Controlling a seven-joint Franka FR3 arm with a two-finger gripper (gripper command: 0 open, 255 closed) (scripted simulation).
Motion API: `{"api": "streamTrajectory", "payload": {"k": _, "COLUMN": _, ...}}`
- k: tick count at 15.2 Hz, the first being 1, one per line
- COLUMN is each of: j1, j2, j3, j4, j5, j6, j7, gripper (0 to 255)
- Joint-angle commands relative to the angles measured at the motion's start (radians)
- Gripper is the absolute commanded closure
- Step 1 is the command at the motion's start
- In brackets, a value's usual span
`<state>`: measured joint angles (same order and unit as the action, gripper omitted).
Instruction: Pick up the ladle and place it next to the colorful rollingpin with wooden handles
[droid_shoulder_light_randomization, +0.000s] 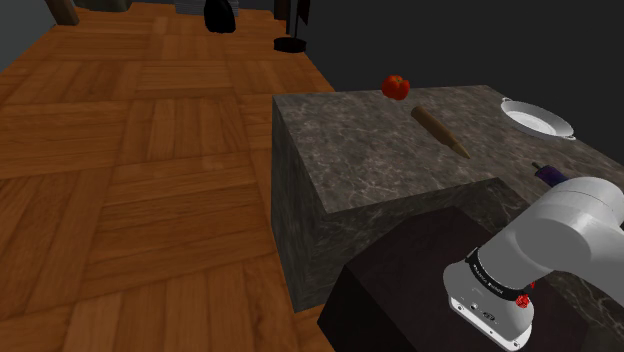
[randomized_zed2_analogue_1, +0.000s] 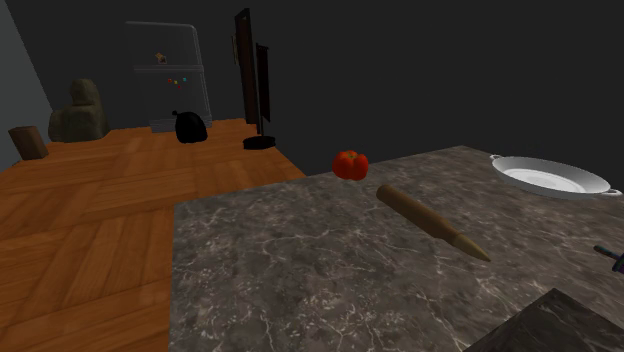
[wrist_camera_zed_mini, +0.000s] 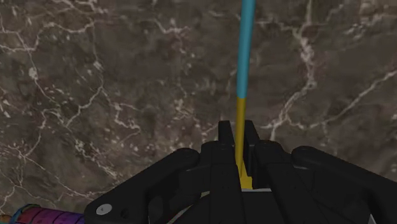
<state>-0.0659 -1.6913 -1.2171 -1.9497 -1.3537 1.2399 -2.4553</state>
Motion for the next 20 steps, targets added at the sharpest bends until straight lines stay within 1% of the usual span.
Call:
{"api": "streamTrajectory", "payload": {"k": 1, "j1": -0.008, "j2": -0.013, "j3": -0.018, "j4": -0.01, "j5": -0.017, "j6": 0.012, "j7": -0.004, "gripper": 255}}
{"api": "streamTrajectory", "payload": {"k": 3, "j1": -0.014, "j2": -0.024, "j3": -0.033, "j4": -0.019, "j5": -0.031, "j6": 0.021, "j7": -0.007, "gripper": 255}}
{"api": "streamTrajectory", "payload": {"k": 10, "j1": -0.014, "j2": -0.024, "j3": -0.033, "j4": -0.019, "j5": -0.03, "j6": 0.021, "j7": -0.007, "gripper": 255}}
{"api": "streamTrajectory", "payload": {"k": 11, "j1": -0.014, "j2": -0.024, "j3": -0.033, "j4": -0.019, "j5": -0.031, "j6": 0.021, "j7": -0.007, "gripper": 0}}
{"api": "streamTrajectory", "payload": {"k": 16, "j1": -0.014, "j2": -0.024, "j3": -0.033, "j4": -0.019, "j5": -0.03, "j6": 0.021, "j7": -0.007, "gripper": 0}}
{"api": "streamTrajectory", "payload": {"k": 20, "j1": 0.022, "j2": 0.04, "j3": 0.044, "j4": 0.057, "j5": 0.036, "j6": -0.033, "j7": -0.015, "gripper": 0}}
